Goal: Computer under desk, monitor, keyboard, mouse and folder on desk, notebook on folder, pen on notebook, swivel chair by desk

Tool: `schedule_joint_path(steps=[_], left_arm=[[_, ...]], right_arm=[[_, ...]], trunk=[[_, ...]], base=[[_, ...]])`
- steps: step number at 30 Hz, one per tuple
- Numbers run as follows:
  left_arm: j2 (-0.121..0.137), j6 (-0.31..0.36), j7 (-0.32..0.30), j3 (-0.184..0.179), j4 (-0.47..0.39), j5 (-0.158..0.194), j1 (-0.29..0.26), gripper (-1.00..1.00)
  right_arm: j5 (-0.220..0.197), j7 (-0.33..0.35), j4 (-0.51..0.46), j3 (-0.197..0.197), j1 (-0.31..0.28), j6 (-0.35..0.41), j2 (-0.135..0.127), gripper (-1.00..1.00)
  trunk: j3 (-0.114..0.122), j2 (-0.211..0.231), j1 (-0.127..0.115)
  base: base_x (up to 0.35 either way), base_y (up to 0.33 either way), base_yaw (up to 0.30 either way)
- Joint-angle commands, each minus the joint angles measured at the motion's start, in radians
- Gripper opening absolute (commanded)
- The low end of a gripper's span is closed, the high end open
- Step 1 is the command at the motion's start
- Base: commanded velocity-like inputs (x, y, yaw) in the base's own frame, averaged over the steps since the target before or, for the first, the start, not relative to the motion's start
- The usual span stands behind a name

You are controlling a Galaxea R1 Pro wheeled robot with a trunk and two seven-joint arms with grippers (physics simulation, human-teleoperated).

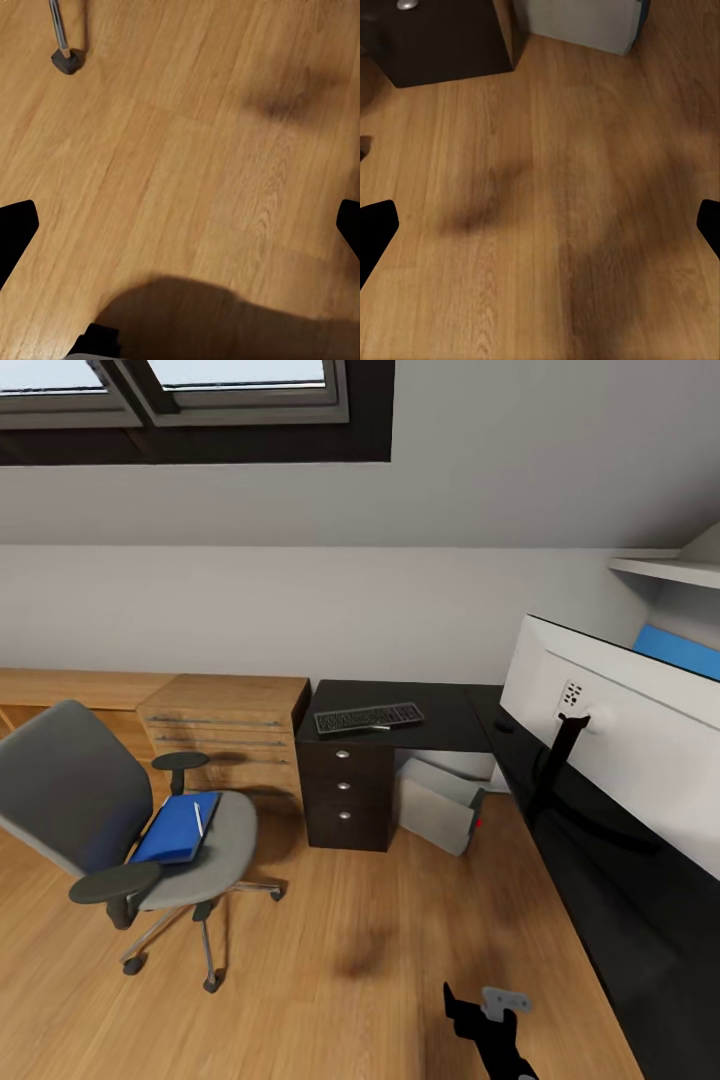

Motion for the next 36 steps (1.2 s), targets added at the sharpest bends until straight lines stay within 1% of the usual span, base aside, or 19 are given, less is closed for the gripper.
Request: schedule_joint_path(steps=[1,9,18,27,36], left_arm=[[0.001,-0.004,0.009,-0.008,0.000,0.005,0.000,1.00],[0.001,-0.004,0.008,-0.009,0.000,0.005,0.000,1.00],[0.001,-0.004,0.008,-0.009,0.000,0.005,0.000,1.00],[0.001,-0.004,0.008,-0.010,0.003,0.005,0.000,1.00],[0.001,-0.004,0.008,-0.010,0.021,0.005,0.000,1.00]], right_arm=[[0.003,0.006,0.002,-0.009,-0.001,-0.004,0.000,1.00],[0.003,0.005,0.002,-0.009,-0.001,-0.005,0.000,1.00],[0.001,0.004,0.002,-0.009,-0.001,-0.009,-0.001,1.00],[-0.001,0.002,0.002,-0.009,-0.001,-0.008,0.003,1.00],[0.000,0.004,0.002,-0.009,0.003,-0.009,-0.011,1.00]], trunk=[[-0.001,-0.001,0.000],[-0.001,-0.001,0.000],[0.002,-0.001,0.000],[0.003,-0.001,0.000],[0.003,-0.001,0.000]], base=[[0.010,0.001,0.000],[0.004,0.000,-0.015],[0.000,0.000,-0.106],[0.000,0.000,-0.011],[0.000,0.000,0.000]])
